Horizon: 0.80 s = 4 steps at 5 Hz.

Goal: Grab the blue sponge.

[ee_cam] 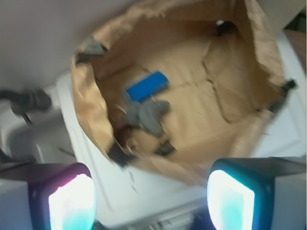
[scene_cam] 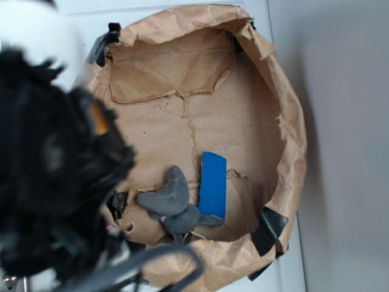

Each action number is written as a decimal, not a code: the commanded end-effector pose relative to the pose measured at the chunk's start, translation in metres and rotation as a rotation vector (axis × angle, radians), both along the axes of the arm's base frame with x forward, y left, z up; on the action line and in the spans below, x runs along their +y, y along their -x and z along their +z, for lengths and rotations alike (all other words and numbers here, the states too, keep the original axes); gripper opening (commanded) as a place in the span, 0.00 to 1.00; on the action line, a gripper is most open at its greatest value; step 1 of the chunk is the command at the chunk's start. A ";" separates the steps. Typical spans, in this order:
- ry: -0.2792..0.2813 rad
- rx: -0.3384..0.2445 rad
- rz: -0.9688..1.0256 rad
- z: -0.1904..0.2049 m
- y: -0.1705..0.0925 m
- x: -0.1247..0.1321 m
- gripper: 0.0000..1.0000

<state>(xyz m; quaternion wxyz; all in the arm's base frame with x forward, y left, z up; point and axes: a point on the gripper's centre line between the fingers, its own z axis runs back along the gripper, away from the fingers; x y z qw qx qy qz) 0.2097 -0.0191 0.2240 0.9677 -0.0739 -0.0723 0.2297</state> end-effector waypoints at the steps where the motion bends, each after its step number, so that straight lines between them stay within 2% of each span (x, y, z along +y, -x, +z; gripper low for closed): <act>1: -0.027 0.039 0.203 -0.054 -0.040 0.029 1.00; 2: -0.066 0.079 0.236 -0.076 -0.046 0.037 1.00; 4: -0.066 0.079 0.236 -0.076 -0.046 0.037 1.00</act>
